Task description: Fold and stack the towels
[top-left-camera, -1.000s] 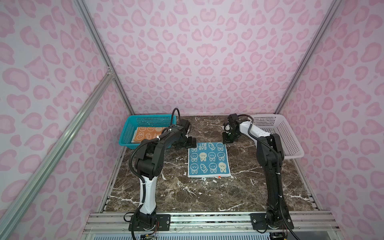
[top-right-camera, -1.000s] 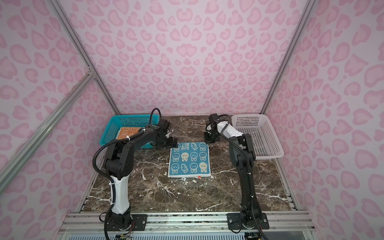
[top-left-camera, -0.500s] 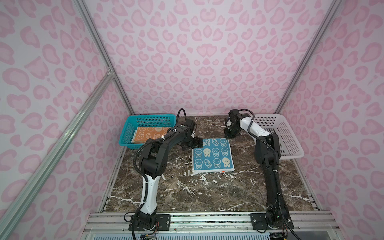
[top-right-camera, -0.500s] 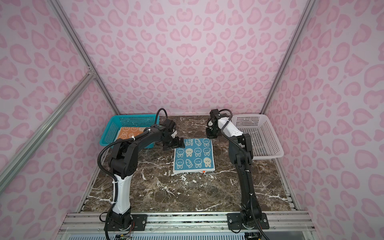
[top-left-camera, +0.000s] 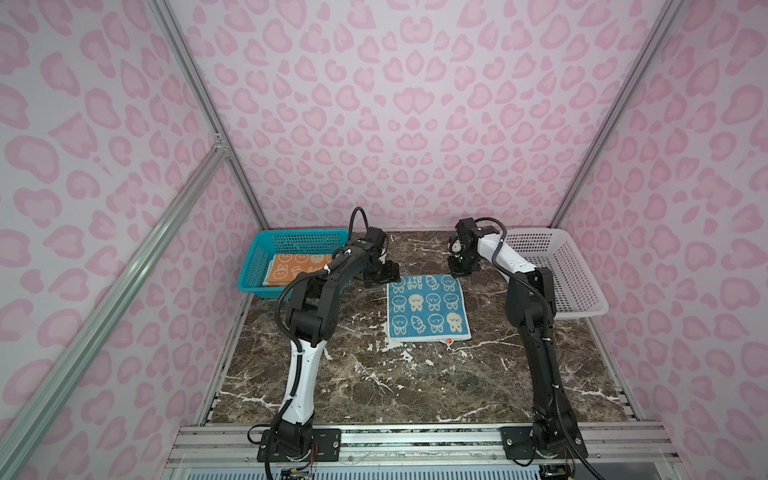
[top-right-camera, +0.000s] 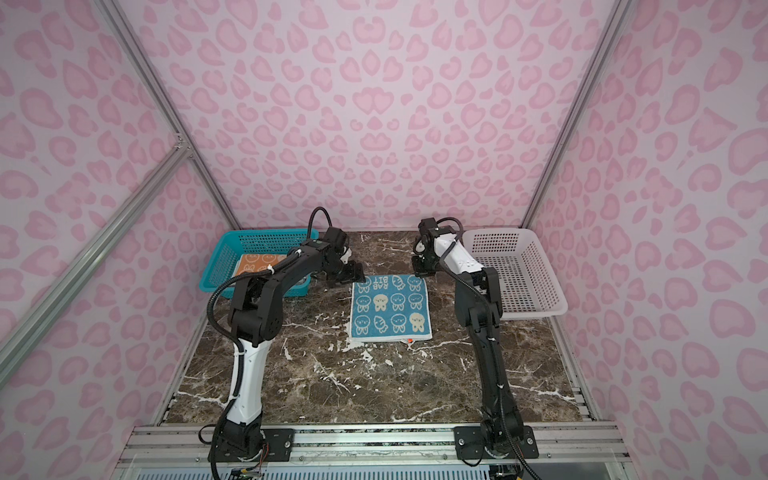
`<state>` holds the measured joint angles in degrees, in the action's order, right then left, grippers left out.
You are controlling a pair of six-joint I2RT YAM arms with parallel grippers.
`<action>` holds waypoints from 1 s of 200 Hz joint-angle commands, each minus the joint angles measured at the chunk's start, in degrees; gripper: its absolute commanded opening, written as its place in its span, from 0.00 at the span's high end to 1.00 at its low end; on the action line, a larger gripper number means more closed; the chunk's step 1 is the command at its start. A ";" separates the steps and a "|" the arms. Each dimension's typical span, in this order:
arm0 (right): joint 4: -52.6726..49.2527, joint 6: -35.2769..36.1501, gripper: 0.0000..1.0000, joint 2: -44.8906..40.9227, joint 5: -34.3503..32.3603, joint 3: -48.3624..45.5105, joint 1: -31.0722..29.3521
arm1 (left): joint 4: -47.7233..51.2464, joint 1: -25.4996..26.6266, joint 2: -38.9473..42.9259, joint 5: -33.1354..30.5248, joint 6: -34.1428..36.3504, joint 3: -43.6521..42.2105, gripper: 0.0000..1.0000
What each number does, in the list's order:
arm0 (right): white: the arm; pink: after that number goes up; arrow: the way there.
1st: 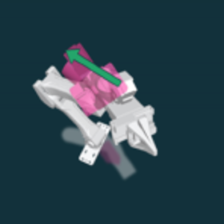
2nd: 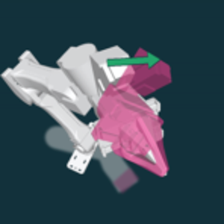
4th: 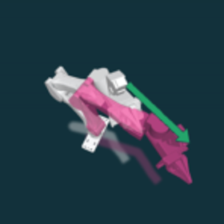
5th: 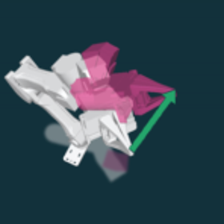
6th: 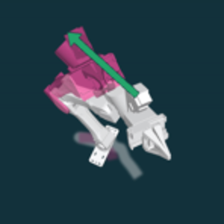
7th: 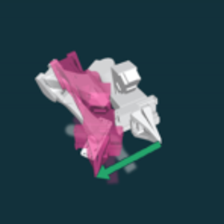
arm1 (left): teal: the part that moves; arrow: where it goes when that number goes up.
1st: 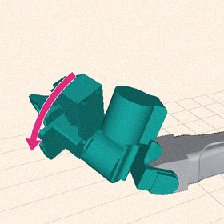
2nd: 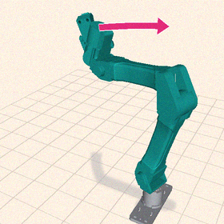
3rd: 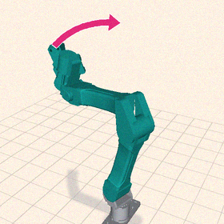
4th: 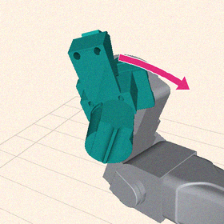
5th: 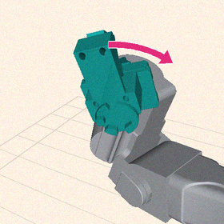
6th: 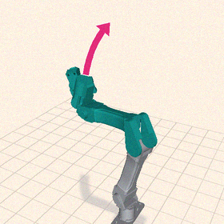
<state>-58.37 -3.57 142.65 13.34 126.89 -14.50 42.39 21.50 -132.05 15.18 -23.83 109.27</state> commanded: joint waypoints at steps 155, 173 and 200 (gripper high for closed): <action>-0.53 0.64 1.00 -0.16 0.40 -1.12 0.09 | 1.51 -0.26 -6.99 -3.64 6.51 6.57 0.58; -0.26 0.67 1.00 -0.49 0.43 -1.69 0.16 | 1.80 -0.25 -6.97 -4.10 7.02 6.24 0.63; -0.25 0.60 1.00 -0.53 0.43 -1.76 0.13 | 1.86 -0.30 -6.23 -4.65 7.09 5.37 0.70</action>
<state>-57.65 -3.44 142.26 13.80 125.78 -14.46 42.15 21.21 -138.02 11.49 -17.63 115.57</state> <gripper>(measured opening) 0.052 0.306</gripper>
